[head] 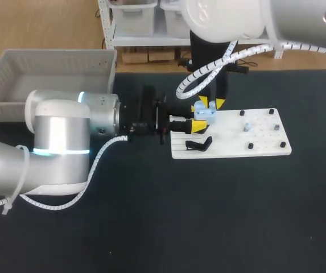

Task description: Pick up each earbud case from the left stands, insert the matching earbuds, close the lid, and place the case in the box.

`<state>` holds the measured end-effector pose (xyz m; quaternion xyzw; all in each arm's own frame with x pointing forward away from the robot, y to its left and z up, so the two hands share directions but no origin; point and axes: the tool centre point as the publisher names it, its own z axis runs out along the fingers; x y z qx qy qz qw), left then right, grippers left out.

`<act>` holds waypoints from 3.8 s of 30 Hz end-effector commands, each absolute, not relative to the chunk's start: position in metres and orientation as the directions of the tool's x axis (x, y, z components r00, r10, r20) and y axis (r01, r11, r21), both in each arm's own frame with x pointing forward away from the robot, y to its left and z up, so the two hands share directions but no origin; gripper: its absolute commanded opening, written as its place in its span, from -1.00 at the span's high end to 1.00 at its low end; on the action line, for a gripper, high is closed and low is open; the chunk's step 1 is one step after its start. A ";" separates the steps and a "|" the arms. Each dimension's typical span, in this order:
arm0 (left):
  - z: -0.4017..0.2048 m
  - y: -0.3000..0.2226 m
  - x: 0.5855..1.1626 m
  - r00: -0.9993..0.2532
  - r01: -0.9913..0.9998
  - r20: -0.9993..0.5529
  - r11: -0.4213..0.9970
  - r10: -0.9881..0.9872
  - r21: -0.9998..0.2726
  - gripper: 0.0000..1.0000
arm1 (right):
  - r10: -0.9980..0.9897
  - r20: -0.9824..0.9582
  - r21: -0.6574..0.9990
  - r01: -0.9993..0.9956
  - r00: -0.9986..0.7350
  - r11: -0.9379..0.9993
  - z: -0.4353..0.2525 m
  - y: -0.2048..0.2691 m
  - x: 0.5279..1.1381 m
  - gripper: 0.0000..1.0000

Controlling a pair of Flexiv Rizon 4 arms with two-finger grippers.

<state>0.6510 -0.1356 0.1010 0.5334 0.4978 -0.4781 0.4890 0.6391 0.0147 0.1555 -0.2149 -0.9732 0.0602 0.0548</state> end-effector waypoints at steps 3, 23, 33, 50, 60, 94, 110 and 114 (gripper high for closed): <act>0.101 -0.136 0.649 0.049 0.999 -0.997 -0.019 0.063 0.048 1.00 | 0.434 0.089 -0.144 0.419 -0.897 0.896 0.151 0.014 0.642 1.00; 0.101 -0.136 0.649 0.049 0.999 -0.997 -0.019 0.063 0.048 1.00 | 0.437 0.097 -0.146 0.422 -0.894 0.895 0.145 0.018 0.646 1.00; 0.101 -0.136 0.649 0.049 0.999 -0.997 -0.019 0.063 0.048 1.00 | 0.440 0.101 -0.148 0.423 -0.893 0.894 0.144 0.018 0.647 1.00; 0.101 -0.136 0.649 0.049 0.999 -0.997 -0.019 0.063 0.048 1.00 | 0.448 0.105 -0.164 0.429 -0.888 0.888 0.136 0.015 0.648 1.00; 0.101 -0.136 0.649 0.049 0.999 -0.997 -0.019 0.063 0.048 1.00 | 0.447 0.093 -0.126 0.435 -0.889 0.891 0.140 0.015 0.641 -1.00; 0.101 -0.136 0.649 0.049 0.999 -0.997 -0.019 0.063 0.048 1.00 | 0.313 -0.263 0.337 0.218 -0.912 0.916 0.142 -0.080 0.620 -0.84; 0.101 -0.136 0.649 0.049 0.999 -0.997 -0.019 0.063 0.048 1.00 | 0.194 -0.236 0.171 0.156 -0.952 0.973 0.103 -0.097 0.654 -0.73; 0.101 -0.136 0.649 0.049 0.999 -0.997 -0.019 0.063 0.048 1.00 | 0.187 -0.222 0.169 0.152 -0.957 0.974 0.095 -0.100 0.664 -0.69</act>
